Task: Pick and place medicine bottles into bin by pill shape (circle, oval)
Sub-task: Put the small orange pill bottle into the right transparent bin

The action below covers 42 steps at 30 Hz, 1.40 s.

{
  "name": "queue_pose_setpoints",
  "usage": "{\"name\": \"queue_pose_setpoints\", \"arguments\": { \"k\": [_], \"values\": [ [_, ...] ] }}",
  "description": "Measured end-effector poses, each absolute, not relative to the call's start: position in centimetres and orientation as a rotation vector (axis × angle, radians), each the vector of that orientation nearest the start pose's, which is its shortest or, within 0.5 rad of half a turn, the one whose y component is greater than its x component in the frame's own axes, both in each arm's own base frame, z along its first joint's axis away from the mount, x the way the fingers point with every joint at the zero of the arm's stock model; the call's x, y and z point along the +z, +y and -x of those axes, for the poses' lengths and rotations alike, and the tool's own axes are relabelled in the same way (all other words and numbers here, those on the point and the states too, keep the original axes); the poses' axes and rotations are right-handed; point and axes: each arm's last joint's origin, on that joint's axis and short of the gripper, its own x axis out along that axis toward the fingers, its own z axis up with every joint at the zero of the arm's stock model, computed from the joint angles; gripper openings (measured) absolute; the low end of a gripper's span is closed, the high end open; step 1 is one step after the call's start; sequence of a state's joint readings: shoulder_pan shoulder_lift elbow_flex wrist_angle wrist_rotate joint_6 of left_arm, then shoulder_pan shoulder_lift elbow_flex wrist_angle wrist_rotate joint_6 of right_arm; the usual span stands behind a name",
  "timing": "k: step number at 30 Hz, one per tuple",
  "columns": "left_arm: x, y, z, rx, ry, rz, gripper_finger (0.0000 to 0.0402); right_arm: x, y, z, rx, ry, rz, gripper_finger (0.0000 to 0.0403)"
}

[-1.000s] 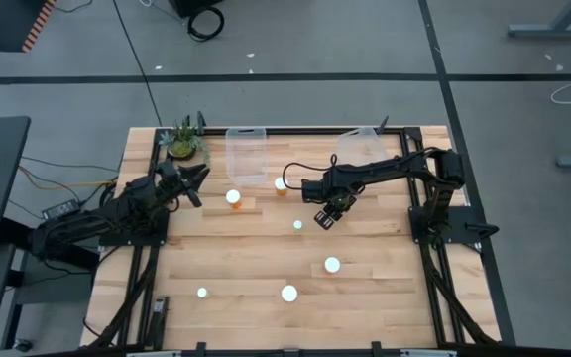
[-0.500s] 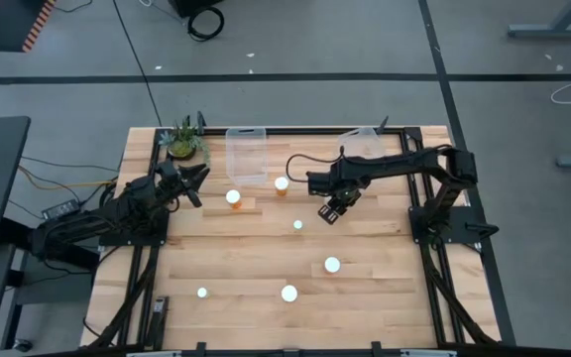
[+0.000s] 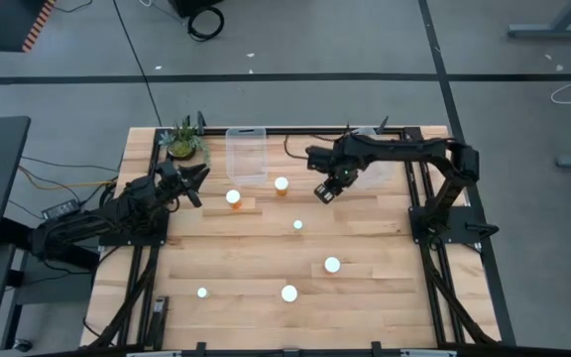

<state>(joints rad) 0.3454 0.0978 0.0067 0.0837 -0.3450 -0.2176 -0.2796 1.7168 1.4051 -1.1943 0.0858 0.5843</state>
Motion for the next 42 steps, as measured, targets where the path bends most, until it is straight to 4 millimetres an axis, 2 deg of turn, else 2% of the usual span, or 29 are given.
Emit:
{"name": "queue_pose_setpoints", "arguments": {
  "k": [4,7,11,15,22,27,33,42],
  "values": [
    [16.6,4.4,-9.2,0.688,-0.068,0.209,0.0107,27.6,-10.5,-30.3,-0.767,1.332,-0.598,0.0127],
    [16.6,4.4,-9.2,0.688,-0.068,0.209,0.0107,28.8,-11.6,-30.1,-0.779,1.305,-0.596,0.0127],
    [16.6,4.4,-9.2,0.688,-0.068,0.209,0.0107,29.8,-13.4,-29.5,-0.812,1.284,-0.597,0.0127],
    [16.6,4.4,-9.2,0.689,-0.068,0.209,0.0107,29.9,-15.4,-28.5,-0.852,1.279,-0.600,0.0127],
    [16.6,4.4,-9.2,0.688,-0.068,0.209,0.0107,29.3,-19.2,-26.7,-0.932,1.292,-0.619,0.0127],
    [16.6,4.4,-9.2,0.688,-0.068,0.209,0.0107,28.5,-21.0,-25.6,-0.965,1.308,-0.634,0.0127],
    [16.6,4.4,-9.2,0.689,-0.067,0.209,0.0107,27.0,-22.4,-24.2,-0.998,1.333,-0.657,0.0127],
    [16.6,4.4,-9.2,0.689,-0.067,0.209,0.0107,23.5,-23.5,-22.5,-1.023,1.360,-0.685,0.0127]
  ]
}}
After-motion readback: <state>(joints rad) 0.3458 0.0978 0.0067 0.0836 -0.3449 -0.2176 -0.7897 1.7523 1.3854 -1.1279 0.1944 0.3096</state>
